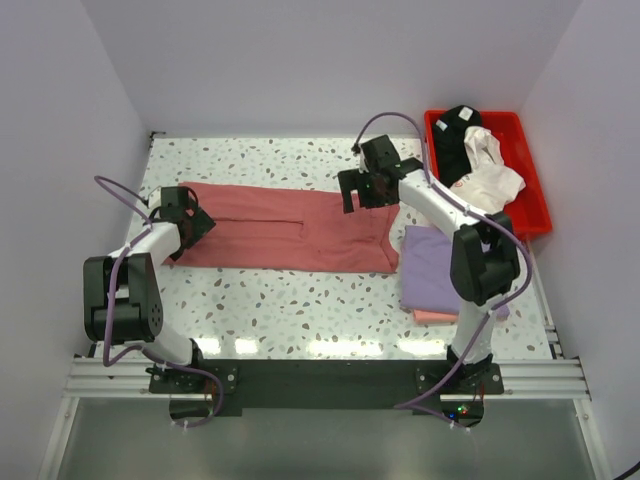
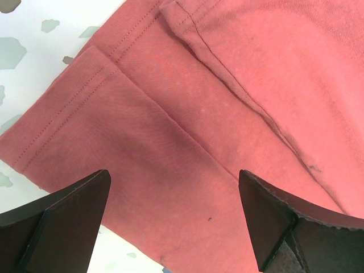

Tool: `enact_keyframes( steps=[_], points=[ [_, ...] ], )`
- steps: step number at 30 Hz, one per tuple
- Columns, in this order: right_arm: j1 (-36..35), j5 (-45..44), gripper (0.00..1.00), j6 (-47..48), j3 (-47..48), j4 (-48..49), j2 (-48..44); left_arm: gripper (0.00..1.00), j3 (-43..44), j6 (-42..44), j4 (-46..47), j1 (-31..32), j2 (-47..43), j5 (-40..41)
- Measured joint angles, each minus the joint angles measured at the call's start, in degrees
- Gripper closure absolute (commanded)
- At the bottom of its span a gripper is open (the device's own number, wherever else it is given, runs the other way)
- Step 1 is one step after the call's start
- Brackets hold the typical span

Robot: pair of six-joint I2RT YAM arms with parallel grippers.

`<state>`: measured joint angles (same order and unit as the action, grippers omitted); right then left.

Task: Fold and stack the t-shirts
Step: Fold the tshirt

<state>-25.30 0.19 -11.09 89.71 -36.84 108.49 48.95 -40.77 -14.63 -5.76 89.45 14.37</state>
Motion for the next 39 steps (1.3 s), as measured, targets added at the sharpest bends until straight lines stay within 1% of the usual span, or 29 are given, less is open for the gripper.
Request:
enact_keyframes(
  steps=[2, 3, 5, 6, 8, 9, 10, 14, 20, 26, 34, 39],
  points=[
    [0.39, 0.61, 0.04, -0.52, 2.91, 1.66, 3.04, 0.00, 0.00, 0.07, 0.00, 0.00, -0.02, 0.02],
    [0.63, 0.63, 0.10, -0.72, 4.15, 2.16, 4.68, 0.00, 0.00, 0.09, 0.00, 0.00, 0.00, 0.09],
    [1.16, 0.63, 0.18, -1.05, 6.21, 2.49, 7.48, 0.00, 0.00, 0.11, 0.00, 0.00, 0.00, 0.26],
    [1.53, 0.66, 0.25, -1.22, 7.04, 2.69, 8.92, 0.00, 0.00, 0.13, 0.00, -0.02, -0.02, 0.35],
    [2.43, 0.72, 0.27, -1.38, 8.11, 2.95, 11.41, 0.00, 0.00, 0.13, 0.00, -0.02, 0.00, 0.48],
    [2.91, 0.72, 0.33, -1.46, 8.44, 2.97, 12.44, 0.00, -0.02, 0.13, 0.00, -0.04, 0.00, 0.52],
    [3.39, 0.72, 0.34, -1.27, 8.79, 2.95, 13.51, 0.00, 0.00, 0.13, -0.02, -0.07, -0.02, 0.61],
    [5.03, 0.83, 0.36, -1.27, 11.10, 2.91, 17.35, 0.00, 0.00, 0.13, -0.02, -0.11, 0.00, 0.79],
    [6.36, 1.31, 0.51, -0.90, 13.51, 2.86, 20.57, 0.00, 0.00, 0.13, -0.04, -0.11, 0.00, 1.11],
    [6.62, 2.69, 0.65, -0.83, 13.90, 2.95, 20.68, 0.00, 0.00, 0.13, -0.04, -0.11, 0.00, 1.38],
    [6.62, 3.61, 0.64, -0.92, 13.35, 3.17, 20.61, 0.00, 0.00, 0.13, -0.04, -0.11, 0.00, 1.51],
    [6.62, 3.63, 0.73, -1.14, 11.13, 3.58, 19.32, 0.00, 0.00, 0.13, -0.04, -0.11, 0.02, 1.51]
  ],
)
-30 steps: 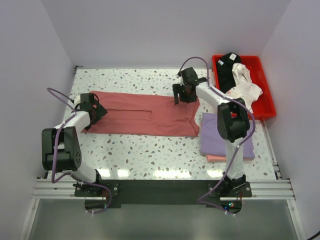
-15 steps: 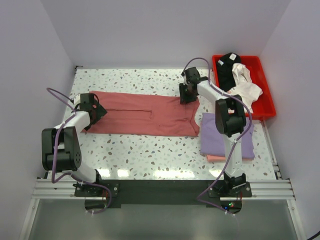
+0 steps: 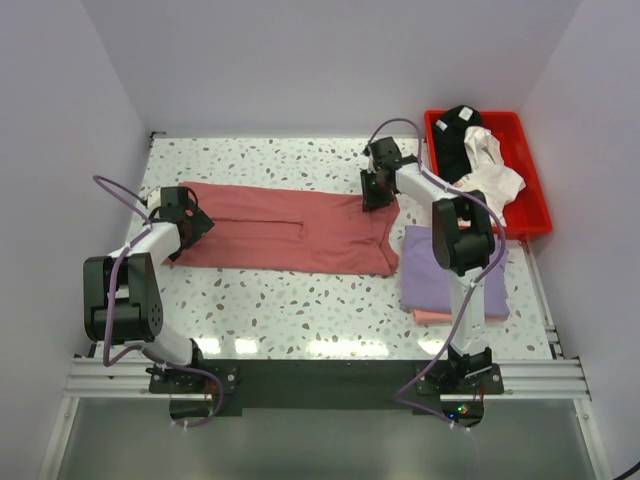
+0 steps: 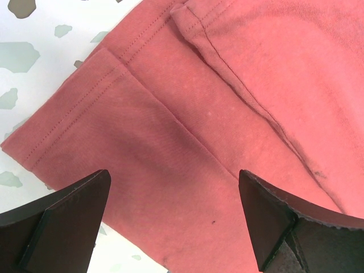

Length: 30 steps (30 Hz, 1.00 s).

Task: Fold and stack the t-shirts
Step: Fold the tshirt

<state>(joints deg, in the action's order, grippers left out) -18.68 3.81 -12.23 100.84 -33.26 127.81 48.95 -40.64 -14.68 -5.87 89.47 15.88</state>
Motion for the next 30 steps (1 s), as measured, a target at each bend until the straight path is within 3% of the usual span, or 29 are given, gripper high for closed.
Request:
enact_keyframes(
  steps=[6, 16, 20, 30],
  points=[
    [-0.02, 0.07, 0.84, -0.20, -0.83, -0.11, -0.59, 0.00, 0.00, 0.00, 0.00, 0.00, 0.00, 0.00],
    [-0.98, -2.14, 0.90, -0.26, -0.81, -1.05, -1.09, 0.00, 0.00, 0.00, -0.02, 0.00, 0.55, 0.00],
    [-1.73, -4.50, 1.00, -0.35, -0.81, -1.70, -1.70, 0.00, 0.00, 0.00, -0.04, 0.00, 0.68, 0.00],
    [-2.21, -5.62, 1.00, -0.22, -0.44, -1.88, -2.01, 0.00, 0.00, -0.02, -0.07, -0.11, 0.66, 0.02]
  ],
)
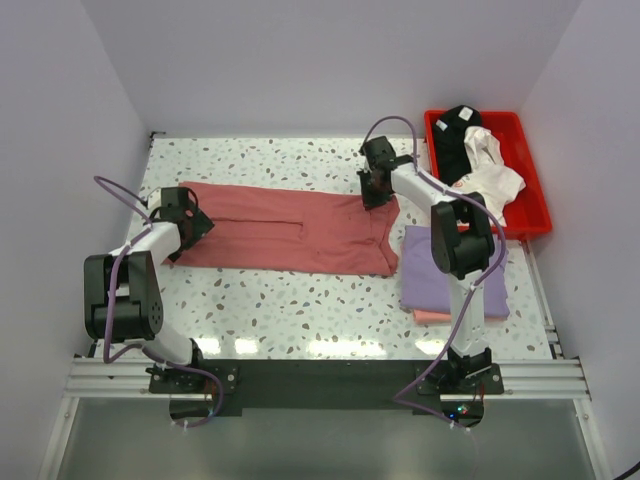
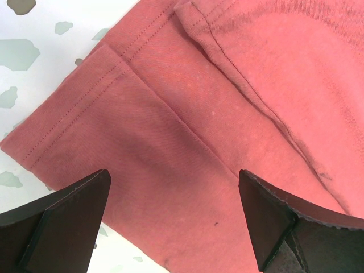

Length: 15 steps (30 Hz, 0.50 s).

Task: Fold and stack the t-shirts
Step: Fold the tshirt

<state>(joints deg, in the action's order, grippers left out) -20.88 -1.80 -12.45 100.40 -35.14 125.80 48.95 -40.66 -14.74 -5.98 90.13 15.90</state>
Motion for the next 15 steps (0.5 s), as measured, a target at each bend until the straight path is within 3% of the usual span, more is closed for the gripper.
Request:
enact_keyframes(
  steps=[15],
  points=[
    [-0.07, -1.88, 1.00, 0.50, 2.99, 0.55, 0.00, 0.00, 0.00, 0.00, 0.00, -0.76, 0.02, 0.02]
  ],
)
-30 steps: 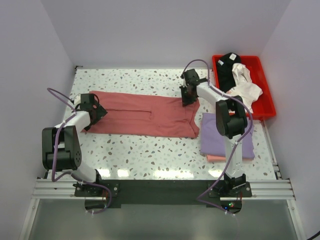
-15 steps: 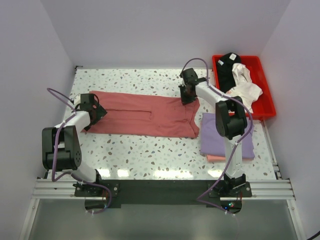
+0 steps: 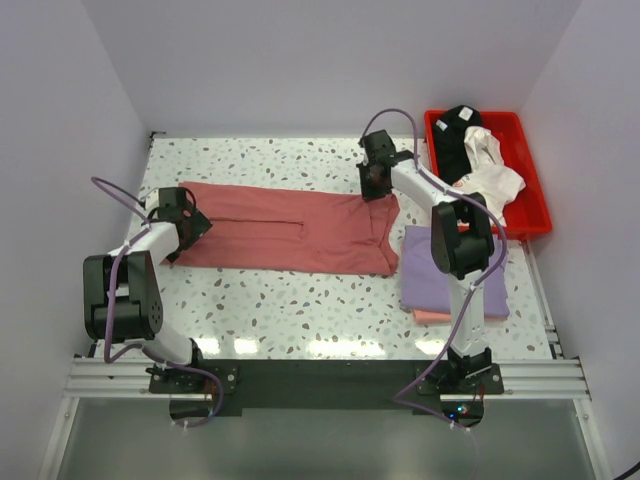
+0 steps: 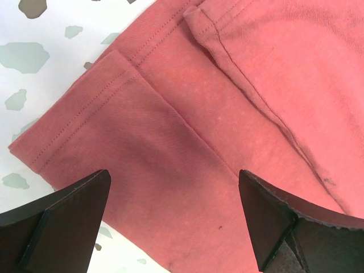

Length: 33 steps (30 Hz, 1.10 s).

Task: Fold and stack the t-shirts
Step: Fold the tshirt

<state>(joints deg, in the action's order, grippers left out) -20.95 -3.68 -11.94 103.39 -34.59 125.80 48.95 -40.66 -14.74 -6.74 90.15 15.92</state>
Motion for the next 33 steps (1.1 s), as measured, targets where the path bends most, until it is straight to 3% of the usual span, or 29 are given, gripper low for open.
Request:
enact_keyframes(
  steps=[9, 12, 13, 14, 16, 17, 24, 29, 33],
  points=[
    [-0.04, -1.86, 1.00, 0.26, 3.85, -0.74, 1.66, 0.00, 0.00, 0.00, 0.00, -0.33, 0.00, -0.02],
    [-0.04, -2.69, 0.88, 0.50, 7.45, -1.42, 4.31, 0.00, 0.00, 0.00, -0.04, -0.33, 0.00, -0.02],
    [-0.04, -2.84, 0.67, 0.55, 8.09, -1.51, 4.98, 0.00, 0.00, 0.00, -0.07, -0.33, 0.00, 0.00],
    [-0.04, -2.84, 0.62, 0.50, 8.37, -1.64, 5.29, 0.00, 0.00, 0.00, -0.09, -0.33, 0.00, 0.00],
    [-0.04, -2.80, 0.40, 0.48, 8.37, -2.25, 5.62, 0.00, 0.00, 0.00, -0.17, -0.35, -0.04, 0.00],
    [-0.04, -2.78, 0.01, 0.48, 8.37, -2.58, 5.62, 0.00, 0.00, -0.02, -0.26, -0.35, -0.09, 0.00],
    [-0.13, 0.66, 0.01, 0.83, 5.46, -3.32, 1.36, 0.00, 0.13, -0.22, -1.25, -0.35, -4.50, -0.55],
    [-1.38, 4.55, 0.01, -2.43, -8.39, 0.07, -14.38, 0.00, 3.08, -0.04, -0.59, -0.35, -7.41, -4.35],
    [-5.70, 7.52, 0.01, -7.89, -23.63, 6.16, -28.55, 0.00, 7.56, 0.63, 1.05, -0.35, -4.31, -8.76]
  ],
)
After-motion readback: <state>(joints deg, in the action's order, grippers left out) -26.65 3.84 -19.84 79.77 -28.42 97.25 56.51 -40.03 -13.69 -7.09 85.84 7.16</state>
